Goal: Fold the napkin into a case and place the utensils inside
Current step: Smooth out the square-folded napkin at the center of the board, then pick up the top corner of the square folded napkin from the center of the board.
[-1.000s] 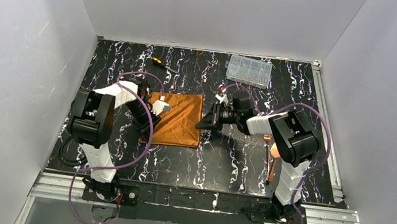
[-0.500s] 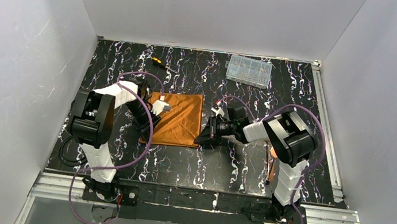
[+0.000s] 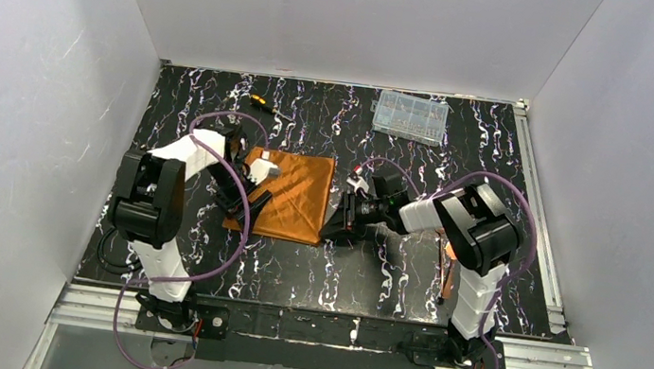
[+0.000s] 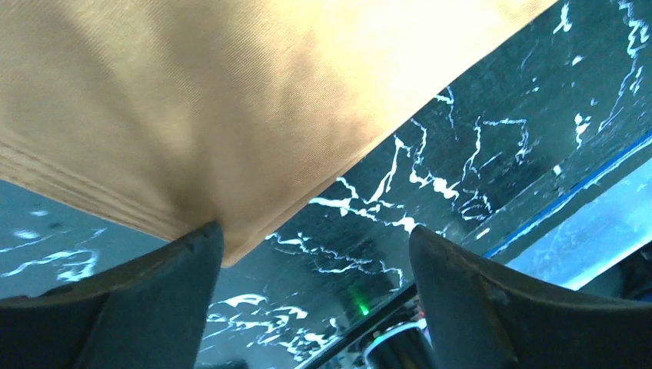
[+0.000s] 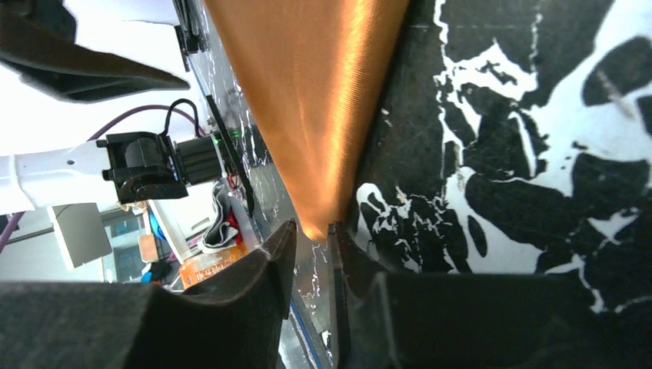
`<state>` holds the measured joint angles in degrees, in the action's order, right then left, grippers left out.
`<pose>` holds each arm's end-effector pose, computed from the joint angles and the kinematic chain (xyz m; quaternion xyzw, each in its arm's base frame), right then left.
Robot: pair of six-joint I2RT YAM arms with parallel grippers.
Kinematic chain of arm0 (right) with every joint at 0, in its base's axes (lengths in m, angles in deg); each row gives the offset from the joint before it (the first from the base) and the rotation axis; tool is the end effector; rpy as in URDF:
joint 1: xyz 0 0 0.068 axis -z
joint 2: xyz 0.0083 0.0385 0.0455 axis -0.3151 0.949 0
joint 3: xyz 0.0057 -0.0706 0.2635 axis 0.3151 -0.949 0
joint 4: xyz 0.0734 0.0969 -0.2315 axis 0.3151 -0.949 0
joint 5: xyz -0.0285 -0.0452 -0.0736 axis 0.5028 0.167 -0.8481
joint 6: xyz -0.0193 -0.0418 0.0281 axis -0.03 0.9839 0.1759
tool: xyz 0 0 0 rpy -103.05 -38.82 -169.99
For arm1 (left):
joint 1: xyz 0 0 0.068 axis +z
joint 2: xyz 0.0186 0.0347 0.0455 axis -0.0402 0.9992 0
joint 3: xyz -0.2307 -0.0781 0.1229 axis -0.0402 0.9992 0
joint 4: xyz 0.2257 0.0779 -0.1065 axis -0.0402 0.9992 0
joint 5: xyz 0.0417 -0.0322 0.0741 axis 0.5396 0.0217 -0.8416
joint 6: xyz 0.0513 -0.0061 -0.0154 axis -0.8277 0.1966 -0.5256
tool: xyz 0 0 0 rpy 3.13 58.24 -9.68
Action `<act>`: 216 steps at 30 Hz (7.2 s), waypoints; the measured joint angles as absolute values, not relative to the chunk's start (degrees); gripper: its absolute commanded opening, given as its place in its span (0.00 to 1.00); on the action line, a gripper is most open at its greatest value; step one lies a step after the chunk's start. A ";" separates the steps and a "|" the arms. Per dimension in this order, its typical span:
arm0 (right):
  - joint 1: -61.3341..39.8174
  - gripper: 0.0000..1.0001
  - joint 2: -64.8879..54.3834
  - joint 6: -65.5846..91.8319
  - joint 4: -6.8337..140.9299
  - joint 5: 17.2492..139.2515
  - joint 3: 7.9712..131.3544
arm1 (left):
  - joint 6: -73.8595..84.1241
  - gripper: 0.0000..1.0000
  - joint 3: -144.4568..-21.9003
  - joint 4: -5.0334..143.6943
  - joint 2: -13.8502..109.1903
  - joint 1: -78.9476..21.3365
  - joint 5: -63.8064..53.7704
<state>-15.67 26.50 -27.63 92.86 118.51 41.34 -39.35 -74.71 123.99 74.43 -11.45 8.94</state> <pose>0.2780 0.2197 0.0954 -0.0717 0.8436 0.5298 0.0499 0.2970 -0.0613 0.1593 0.3504 0.9165 -0.1903 0.0311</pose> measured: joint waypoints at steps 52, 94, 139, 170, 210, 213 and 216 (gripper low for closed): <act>-26.41 0.62 9.87 -28.55 70.45 90.84 40.29 | -29.82 0.38 -83.04 120.86 80.93 -4.50 4.00; -29.95 0.01 10.66 -39.17 77.14 79.54 37.19 | -31.07 0.36 -80.83 119.73 78.02 -5.07 5.05; -21.55 0.29 22.04 -21.89 65.95 100.43 56.57 | -19.68 0.54 -113.59 120.84 96.58 -11.30 9.03; -22.65 0.19 24.78 -24.86 72.38 103.73 56.03 | -17.36 0.32 -116.20 116.01 102.06 -11.98 8.57; -23.83 0.12 28.40 -25.54 75.65 105.59 54.98 | -14.90 0.47 -111.10 111.53 97.95 -12.26 8.54; -23.83 0.12 28.40 -25.54 75.65 105.59 54.98 | -14.50 0.49 -111.17 111.27 97.95 -12.28 8.26; -23.87 0.12 28.40 -25.54 75.65 105.57 54.98 | -14.37 0.50 -111.26 110.92 97.97 -12.28 7.63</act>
